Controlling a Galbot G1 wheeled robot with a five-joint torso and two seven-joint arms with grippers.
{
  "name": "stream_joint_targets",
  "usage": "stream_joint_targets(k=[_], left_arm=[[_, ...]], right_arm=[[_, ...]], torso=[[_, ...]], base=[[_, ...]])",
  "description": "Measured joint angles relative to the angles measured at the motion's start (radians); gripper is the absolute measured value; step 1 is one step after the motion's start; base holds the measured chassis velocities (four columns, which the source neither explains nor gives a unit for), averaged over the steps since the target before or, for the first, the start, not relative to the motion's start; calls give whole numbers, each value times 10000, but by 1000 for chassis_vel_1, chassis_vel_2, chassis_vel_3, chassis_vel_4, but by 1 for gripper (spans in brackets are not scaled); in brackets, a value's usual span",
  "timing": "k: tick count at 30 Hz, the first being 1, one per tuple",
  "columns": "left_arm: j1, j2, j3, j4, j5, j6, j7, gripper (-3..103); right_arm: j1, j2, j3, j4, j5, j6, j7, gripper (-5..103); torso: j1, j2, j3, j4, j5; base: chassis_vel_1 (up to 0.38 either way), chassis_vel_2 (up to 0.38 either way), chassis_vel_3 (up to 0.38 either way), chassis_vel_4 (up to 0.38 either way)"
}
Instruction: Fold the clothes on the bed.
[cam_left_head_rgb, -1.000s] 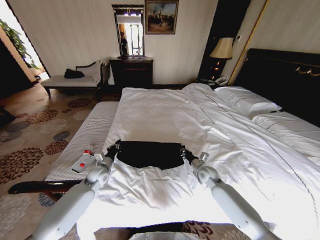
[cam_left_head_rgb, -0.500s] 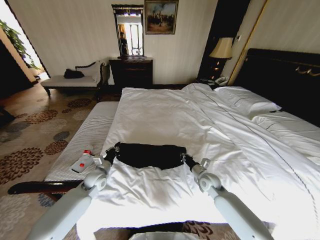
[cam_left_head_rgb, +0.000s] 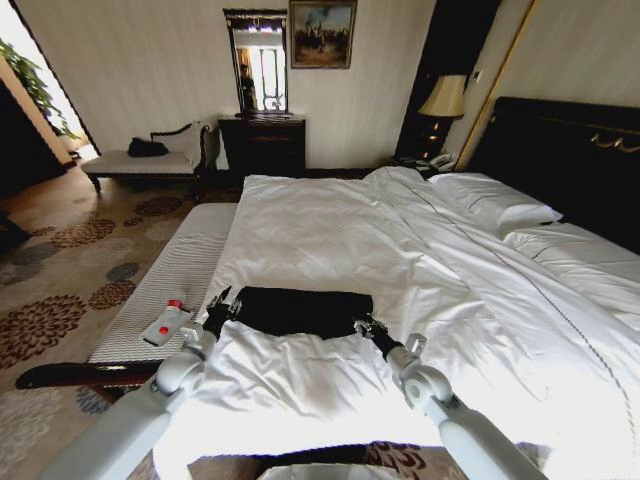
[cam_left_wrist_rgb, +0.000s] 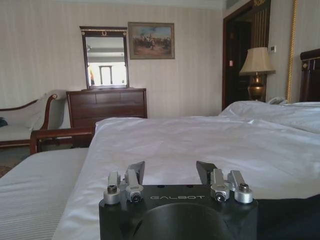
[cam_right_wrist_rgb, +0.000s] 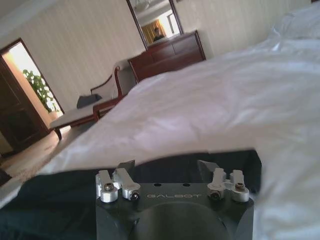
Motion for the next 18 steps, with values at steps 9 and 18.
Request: stream_joint_targets(k=[9,18], left_arm=[[-177,-17,-119,26,158,153,-322,92],[119,292,-387,-342,372,357,-539,100]], right_arm=[[1126,-326,-359,-401,37,-145,192,100],[2732,2,-1800,-1600,-964,68,140,100]], torso=[[2,-1,1,-3,1],[2,-1,1,0,-2]], base=[[0,0,0,0],[0,0,0,0]])
